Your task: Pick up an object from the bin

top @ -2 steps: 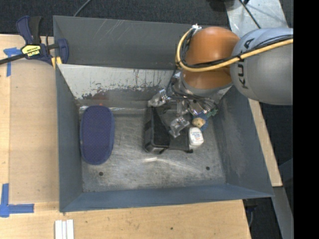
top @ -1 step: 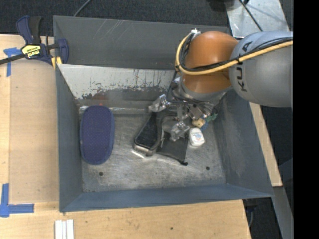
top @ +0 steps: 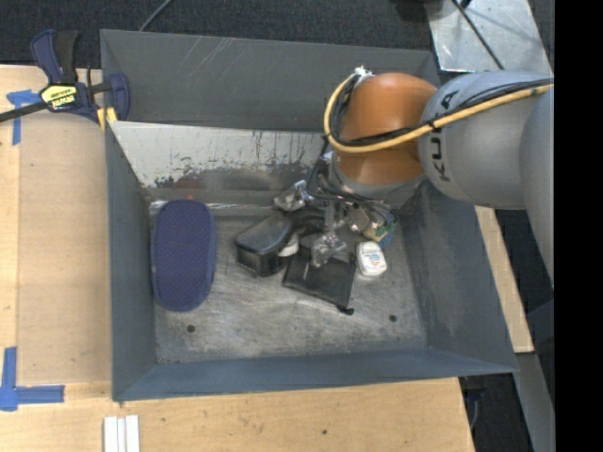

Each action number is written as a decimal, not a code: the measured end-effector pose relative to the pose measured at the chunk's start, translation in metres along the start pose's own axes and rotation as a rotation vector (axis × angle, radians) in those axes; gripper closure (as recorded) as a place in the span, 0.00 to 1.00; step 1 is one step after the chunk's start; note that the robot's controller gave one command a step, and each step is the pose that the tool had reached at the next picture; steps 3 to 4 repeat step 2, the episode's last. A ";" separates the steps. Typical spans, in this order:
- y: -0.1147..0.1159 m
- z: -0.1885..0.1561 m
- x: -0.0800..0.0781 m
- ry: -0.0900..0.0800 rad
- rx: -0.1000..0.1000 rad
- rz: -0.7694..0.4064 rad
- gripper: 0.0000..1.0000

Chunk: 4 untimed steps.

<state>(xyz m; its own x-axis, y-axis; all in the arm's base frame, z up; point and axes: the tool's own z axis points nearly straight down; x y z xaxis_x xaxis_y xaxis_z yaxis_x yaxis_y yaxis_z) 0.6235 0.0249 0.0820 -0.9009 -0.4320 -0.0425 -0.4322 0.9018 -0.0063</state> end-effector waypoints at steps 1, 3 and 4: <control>-0.002 -0.002 0.000 -0.002 0.004 0.002 1.00; -0.004 -0.157 -0.007 0.036 -0.003 -0.051 1.00; -0.004 -0.157 -0.007 0.036 -0.003 -0.051 1.00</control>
Offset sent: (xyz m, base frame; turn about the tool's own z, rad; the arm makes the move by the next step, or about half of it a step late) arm 0.0000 0.0000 0.0000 0.0000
